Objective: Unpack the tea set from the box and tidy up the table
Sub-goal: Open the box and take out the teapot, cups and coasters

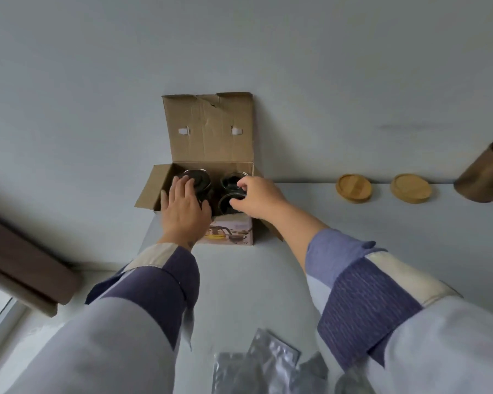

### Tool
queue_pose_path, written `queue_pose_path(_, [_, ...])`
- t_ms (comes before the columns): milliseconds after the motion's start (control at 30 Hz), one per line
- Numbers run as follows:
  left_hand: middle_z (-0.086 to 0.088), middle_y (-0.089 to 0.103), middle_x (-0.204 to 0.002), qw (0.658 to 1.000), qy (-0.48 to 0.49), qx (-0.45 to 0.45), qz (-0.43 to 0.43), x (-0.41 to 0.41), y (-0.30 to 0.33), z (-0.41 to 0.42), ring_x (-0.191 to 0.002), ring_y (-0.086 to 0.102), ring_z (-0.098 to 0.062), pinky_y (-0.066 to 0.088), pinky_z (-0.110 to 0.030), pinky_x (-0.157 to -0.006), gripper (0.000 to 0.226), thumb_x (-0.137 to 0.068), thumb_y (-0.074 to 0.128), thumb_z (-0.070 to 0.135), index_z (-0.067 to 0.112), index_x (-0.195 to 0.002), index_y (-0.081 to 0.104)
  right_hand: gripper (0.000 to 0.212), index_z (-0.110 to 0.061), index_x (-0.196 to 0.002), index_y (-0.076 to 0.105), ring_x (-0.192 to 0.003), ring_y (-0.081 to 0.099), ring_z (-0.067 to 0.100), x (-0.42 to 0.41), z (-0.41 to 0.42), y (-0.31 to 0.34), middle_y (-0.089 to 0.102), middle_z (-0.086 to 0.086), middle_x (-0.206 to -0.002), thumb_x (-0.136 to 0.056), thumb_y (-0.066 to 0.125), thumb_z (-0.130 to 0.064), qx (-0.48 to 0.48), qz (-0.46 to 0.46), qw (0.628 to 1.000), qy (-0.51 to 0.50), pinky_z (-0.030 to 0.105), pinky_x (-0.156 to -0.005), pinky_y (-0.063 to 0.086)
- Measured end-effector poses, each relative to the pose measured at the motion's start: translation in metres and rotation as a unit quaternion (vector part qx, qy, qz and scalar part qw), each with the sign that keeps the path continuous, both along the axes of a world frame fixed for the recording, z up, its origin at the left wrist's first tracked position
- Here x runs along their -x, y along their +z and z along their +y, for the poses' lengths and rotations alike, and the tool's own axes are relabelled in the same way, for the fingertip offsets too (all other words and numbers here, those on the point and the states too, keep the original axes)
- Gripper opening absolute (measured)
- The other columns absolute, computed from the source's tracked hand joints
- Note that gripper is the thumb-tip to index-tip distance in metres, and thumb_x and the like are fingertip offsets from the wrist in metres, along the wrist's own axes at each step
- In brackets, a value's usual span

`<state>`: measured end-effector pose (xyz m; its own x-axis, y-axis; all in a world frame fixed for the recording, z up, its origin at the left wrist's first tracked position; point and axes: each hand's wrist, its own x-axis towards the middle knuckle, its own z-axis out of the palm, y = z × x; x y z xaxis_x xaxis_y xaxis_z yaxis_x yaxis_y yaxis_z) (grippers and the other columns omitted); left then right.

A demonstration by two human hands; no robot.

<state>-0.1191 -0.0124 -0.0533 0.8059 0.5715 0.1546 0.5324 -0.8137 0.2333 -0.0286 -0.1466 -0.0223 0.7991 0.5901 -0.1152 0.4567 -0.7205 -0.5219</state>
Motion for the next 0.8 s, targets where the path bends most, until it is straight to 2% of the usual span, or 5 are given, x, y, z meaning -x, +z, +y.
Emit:
queue_pose_path(167, [-0.005, -0.011, -0.159, 0.990, -0.044, -0.019, 0.135, 0.020, -0.014, 0.026, -0.146, -0.011, -0.019, -0.004, -0.042, -0.119, 0.080, -0.094, 0.023, 0.059, 0.010, -0.151, -0.006, 0.034, -0.017, -0.093, 0.061, -0.093, 0.059, 0.031, 0.006, 0.038, 0.001, 0.061, 0.003, -0.096, -0.072, 0.065, -0.044, 0.201, -0.002, 0.978, -0.059, 0.038, -0.077, 0.050])
queue_pose_path(267, [-0.006, -0.016, -0.158, 0.986, -0.050, -0.042, 0.151, 0.023, -0.017, 0.027, -0.146, -0.012, -0.019, -0.004, -0.039, -0.120, 0.082, -0.092, 0.014, 0.063, 0.009, -0.150, -0.010, 0.060, -0.020, -0.115, 0.056, -0.113, 0.055, 0.031, 0.001, 0.056, 0.017, 0.059, 0.004, -0.119, -0.072, 0.070, -0.058, 0.312, -0.023, 0.949, -0.033, 0.037, -0.088, 0.045])
queue_pose_path(400, [-0.006, -0.019, -0.158, 0.985, -0.051, -0.049, 0.160, 0.024, -0.016, 0.027, -0.146, -0.012, -0.019, -0.004, -0.039, -0.119, 0.082, -0.092, 0.011, 0.064, 0.009, -0.149, -0.012, 0.097, -0.020, -0.144, 0.033, -0.141, 0.025, 0.032, 0.006, 0.063, 0.028, 0.035, 0.007, -0.150, -0.070, 0.052, -0.079, 0.426, -0.049, 0.903, 0.011, 0.042, -0.110, 0.024])
queue_pose_path(700, [-0.006, -0.019, -0.158, 0.986, -0.055, -0.058, 0.149, 0.025, -0.022, 0.030, -0.146, -0.014, -0.019, -0.004, -0.040, -0.119, 0.083, -0.091, 0.008, 0.065, 0.009, -0.149, -0.013, 0.085, -0.024, -0.146, 0.029, -0.143, 0.011, 0.034, 0.002, 0.072, 0.012, 0.026, 0.010, -0.153, -0.078, 0.055, -0.069, 0.421, -0.031, 0.906, -0.006, 0.049, -0.111, 0.014])
queue_pose_path(800, [-0.006, -0.018, -0.158, 0.986, -0.059, -0.057, 0.146, 0.025, -0.023, 0.031, -0.146, -0.013, -0.019, -0.004, -0.041, -0.119, 0.083, -0.091, 0.009, 0.065, 0.009, -0.149, -0.012, 0.096, -0.021, -0.144, 0.030, -0.140, 0.019, 0.029, -0.002, 0.079, -0.007, 0.027, 0.008, -0.152, -0.065, 0.070, -0.057, 0.418, -0.002, 0.908, -0.032, 0.035, -0.100, 0.024])
